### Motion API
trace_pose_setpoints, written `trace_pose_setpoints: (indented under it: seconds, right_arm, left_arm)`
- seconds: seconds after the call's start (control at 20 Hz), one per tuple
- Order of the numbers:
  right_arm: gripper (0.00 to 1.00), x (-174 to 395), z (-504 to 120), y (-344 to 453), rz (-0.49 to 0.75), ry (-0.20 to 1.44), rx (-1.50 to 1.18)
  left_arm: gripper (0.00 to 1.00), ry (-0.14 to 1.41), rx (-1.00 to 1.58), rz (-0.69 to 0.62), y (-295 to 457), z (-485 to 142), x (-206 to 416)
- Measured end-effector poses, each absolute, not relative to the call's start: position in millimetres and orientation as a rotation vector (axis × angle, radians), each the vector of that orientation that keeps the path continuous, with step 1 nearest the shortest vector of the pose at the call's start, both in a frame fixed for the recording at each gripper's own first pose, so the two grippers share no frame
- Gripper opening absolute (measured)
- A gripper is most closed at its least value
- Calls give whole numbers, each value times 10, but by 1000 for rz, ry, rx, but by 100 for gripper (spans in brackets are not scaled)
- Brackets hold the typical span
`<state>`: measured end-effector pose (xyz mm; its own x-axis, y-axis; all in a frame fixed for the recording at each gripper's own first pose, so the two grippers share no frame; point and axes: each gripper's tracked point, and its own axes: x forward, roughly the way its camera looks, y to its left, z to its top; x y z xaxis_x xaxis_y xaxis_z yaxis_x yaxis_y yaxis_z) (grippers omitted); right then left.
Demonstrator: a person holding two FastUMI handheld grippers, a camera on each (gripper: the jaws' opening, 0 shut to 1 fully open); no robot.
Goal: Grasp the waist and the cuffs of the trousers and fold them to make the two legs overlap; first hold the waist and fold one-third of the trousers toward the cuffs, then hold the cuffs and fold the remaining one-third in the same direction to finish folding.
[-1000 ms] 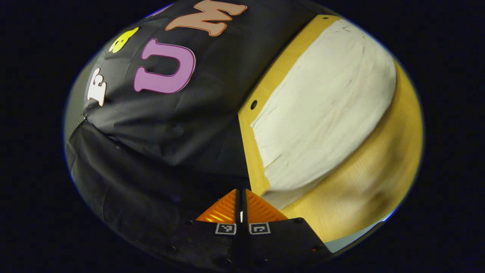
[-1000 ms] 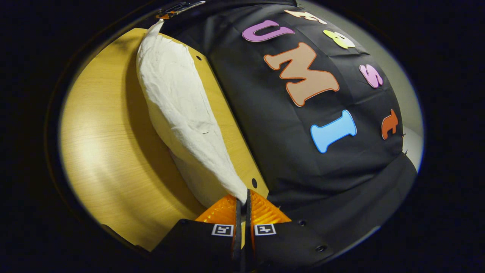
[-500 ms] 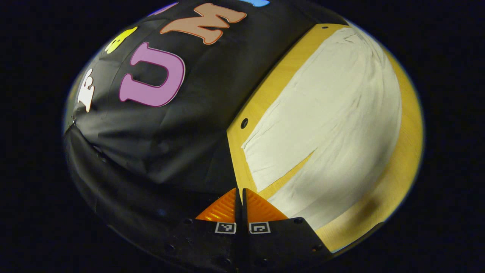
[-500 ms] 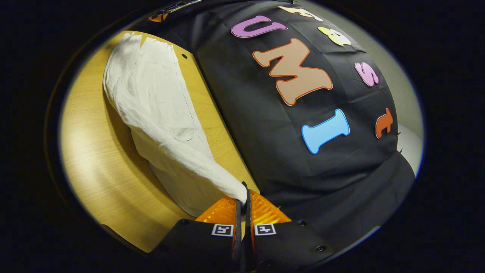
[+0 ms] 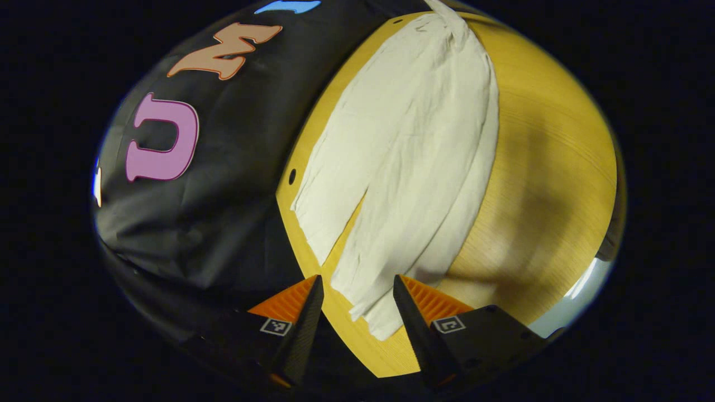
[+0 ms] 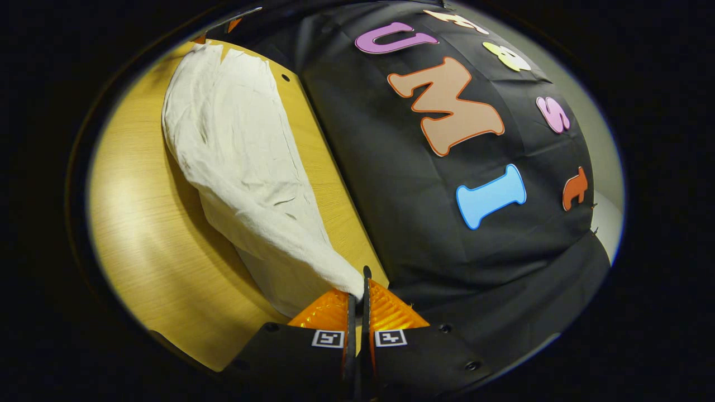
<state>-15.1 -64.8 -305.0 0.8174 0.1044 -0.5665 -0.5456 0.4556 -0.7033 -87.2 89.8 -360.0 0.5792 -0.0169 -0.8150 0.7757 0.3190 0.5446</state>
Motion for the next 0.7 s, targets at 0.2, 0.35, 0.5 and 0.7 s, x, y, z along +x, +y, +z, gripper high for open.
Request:
trace_pose_setpoints:
  seconds: [0.2,0.35,0.5,0.7]
  right_arm:
    - [6,-174,-3087,-615,435,493,-1031]
    - [6,-186,-3101,-625,436,504,-1036]
    - [6,-204,-3123,-615,440,514,-1042]
    - [6,-216,-3140,-594,439,516,-1042]
  left_arm:
    - [97,858,1150,-715,706,-3934,-1170]
    - [96,871,1182,-751,832,-3945,-1109]
    - [95,887,1221,-803,636,-4097,-1165]
    - [88,937,1244,-890,593,-4144,-1275]
